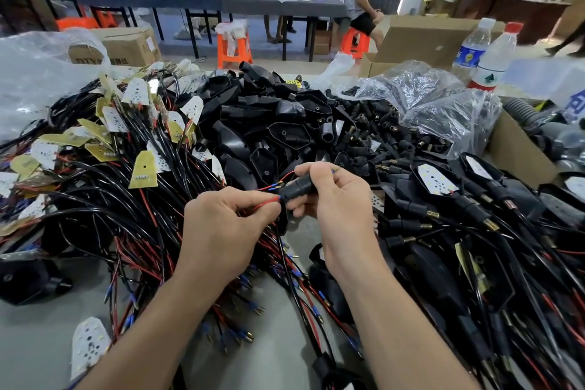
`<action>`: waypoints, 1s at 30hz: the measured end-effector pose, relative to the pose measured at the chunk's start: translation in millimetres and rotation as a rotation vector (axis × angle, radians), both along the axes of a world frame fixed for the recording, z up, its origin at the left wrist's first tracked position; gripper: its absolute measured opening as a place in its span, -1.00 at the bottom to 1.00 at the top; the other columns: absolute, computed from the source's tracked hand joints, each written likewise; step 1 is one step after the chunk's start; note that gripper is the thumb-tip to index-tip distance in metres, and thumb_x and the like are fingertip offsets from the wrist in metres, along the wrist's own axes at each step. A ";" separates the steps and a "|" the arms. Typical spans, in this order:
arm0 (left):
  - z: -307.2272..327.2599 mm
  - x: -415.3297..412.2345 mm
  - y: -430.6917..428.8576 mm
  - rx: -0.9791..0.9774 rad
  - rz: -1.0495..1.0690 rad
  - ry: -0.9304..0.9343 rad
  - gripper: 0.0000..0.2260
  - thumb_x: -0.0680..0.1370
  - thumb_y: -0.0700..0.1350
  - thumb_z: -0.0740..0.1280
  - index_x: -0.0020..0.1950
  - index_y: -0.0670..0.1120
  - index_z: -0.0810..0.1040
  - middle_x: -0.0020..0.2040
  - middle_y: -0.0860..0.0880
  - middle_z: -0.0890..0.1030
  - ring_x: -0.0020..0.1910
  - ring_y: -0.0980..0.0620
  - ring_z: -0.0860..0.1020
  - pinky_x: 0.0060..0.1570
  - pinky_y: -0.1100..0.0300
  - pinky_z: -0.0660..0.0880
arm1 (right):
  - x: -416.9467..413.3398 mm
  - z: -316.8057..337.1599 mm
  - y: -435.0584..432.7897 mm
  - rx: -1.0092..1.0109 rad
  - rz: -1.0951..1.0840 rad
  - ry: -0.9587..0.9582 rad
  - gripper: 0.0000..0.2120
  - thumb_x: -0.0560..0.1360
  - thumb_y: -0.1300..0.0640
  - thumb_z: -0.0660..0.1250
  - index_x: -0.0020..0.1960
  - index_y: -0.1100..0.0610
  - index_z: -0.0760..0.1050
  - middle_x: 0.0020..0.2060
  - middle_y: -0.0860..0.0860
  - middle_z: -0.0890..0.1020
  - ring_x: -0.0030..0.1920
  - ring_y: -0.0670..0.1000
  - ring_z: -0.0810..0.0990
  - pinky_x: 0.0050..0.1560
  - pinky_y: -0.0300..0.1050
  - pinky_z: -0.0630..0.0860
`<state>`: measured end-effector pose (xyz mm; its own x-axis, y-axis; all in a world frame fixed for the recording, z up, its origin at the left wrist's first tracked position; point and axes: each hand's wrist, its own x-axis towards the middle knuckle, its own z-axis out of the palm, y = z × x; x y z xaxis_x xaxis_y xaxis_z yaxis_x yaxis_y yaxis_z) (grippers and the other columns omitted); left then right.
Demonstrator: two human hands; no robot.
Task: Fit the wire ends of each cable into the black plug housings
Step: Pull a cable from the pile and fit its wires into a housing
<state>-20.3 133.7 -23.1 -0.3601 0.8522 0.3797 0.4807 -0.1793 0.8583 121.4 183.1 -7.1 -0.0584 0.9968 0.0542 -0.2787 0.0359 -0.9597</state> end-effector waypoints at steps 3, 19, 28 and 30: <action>2.8 0.6 -2.9 0.047 0.021 0.028 -0.73 0.43 -0.02 0.59 -0.14 0.40 0.70 -0.23 0.31 0.70 -0.21 0.32 0.65 -0.21 0.52 0.45 | 0.6 1.7 1.7 0.005 -0.035 0.020 -0.68 0.70 0.21 0.17 -0.11 0.21 0.62 -0.40 0.15 0.65 -0.43 0.03 0.58 -0.39 -0.15 0.52; 3.8 -12.8 2.4 0.044 -0.063 -0.132 -0.90 0.41 0.05 0.53 -0.11 0.25 0.75 -0.25 0.13 0.73 -0.25 0.16 0.69 -0.21 0.38 0.54 | -0.9 5.2 0.4 -0.027 -0.016 0.139 -0.84 0.69 0.20 0.23 0.03 0.18 0.58 -0.29 0.15 0.72 -0.47 0.01 0.61 -0.44 -0.21 0.53; 8.0 -10.5 0.0 -0.005 -0.099 -0.211 -0.61 0.34 -0.16 0.66 0.01 0.26 0.72 -0.33 0.03 0.72 -0.41 0.23 0.61 -0.32 0.42 0.47 | -2.0 2.5 -2.5 -0.033 0.101 0.072 -0.79 0.67 0.14 0.29 -0.07 0.18 0.62 -0.22 0.13 0.73 -0.44 -0.02 0.56 -0.38 -0.20 0.52; 11.6 -10.0 0.2 -0.008 -0.145 -0.304 -0.56 0.25 -0.10 0.65 0.07 0.20 0.71 -0.33 -0.02 0.72 -0.38 0.21 0.64 -0.29 0.44 0.50 | -0.4 3.3 -2.8 -0.048 0.155 0.095 -0.75 0.68 0.14 0.26 -0.09 0.19 0.63 -0.19 0.15 0.74 -0.44 -0.04 0.57 -0.39 -0.22 0.52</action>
<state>-30.3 133.8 -11.4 -0.3301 0.9055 0.2668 0.1728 -0.2199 0.9601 121.0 180.3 -3.8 -0.2083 0.9779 0.0191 -0.3663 -0.0599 -0.9286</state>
